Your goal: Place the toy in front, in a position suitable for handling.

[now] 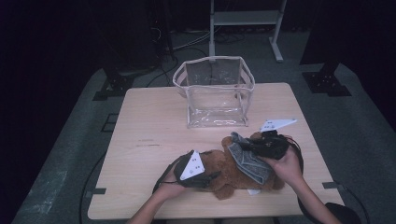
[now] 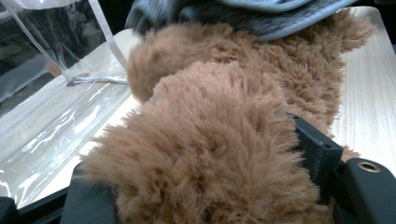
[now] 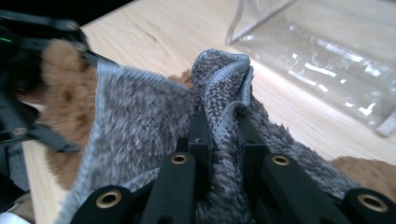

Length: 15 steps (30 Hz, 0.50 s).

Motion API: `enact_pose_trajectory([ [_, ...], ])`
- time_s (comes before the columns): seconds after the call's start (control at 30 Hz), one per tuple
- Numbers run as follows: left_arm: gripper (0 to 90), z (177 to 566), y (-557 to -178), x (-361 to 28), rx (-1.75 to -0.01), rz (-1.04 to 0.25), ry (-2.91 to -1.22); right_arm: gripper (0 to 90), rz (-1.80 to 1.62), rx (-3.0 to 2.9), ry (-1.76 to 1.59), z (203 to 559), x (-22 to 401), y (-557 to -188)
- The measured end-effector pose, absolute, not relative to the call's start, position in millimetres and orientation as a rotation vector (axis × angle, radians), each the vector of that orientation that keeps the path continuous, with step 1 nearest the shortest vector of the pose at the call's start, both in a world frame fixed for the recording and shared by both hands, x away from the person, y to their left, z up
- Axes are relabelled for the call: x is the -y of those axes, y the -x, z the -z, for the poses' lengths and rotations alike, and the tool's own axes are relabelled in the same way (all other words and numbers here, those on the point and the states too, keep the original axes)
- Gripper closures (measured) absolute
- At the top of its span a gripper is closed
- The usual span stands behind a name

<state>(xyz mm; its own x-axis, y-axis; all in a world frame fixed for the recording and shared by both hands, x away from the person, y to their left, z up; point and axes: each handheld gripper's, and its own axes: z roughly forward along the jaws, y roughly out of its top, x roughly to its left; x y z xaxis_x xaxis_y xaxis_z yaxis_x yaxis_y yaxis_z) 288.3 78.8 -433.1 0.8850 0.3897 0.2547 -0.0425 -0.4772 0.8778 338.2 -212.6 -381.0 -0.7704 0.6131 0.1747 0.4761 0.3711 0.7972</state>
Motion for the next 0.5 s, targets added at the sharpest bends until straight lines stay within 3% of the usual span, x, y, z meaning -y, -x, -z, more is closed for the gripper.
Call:
enact_pose_trajectory([
  [0.2, 32.8, 432.8, -291.2, -78.3, -0.279, -0.509, -2.006, 79.5, -1.425, -2.458, -0.84, 362.4, 208.9, -309.6],
  [0.37, 31.4, 432.8, -291.4, -80.4, -0.292, -0.468, -1.993, 79.6, -1.263, -2.468, -0.859, 379.6, 205.7, -311.2],
  [0.5, 25.2, 430.8, -296.0, -86.0, -0.324, -0.412, -1.978, 79.6, -1.311, -2.455, -0.919, 385.3, 210.9, -309.8],
])
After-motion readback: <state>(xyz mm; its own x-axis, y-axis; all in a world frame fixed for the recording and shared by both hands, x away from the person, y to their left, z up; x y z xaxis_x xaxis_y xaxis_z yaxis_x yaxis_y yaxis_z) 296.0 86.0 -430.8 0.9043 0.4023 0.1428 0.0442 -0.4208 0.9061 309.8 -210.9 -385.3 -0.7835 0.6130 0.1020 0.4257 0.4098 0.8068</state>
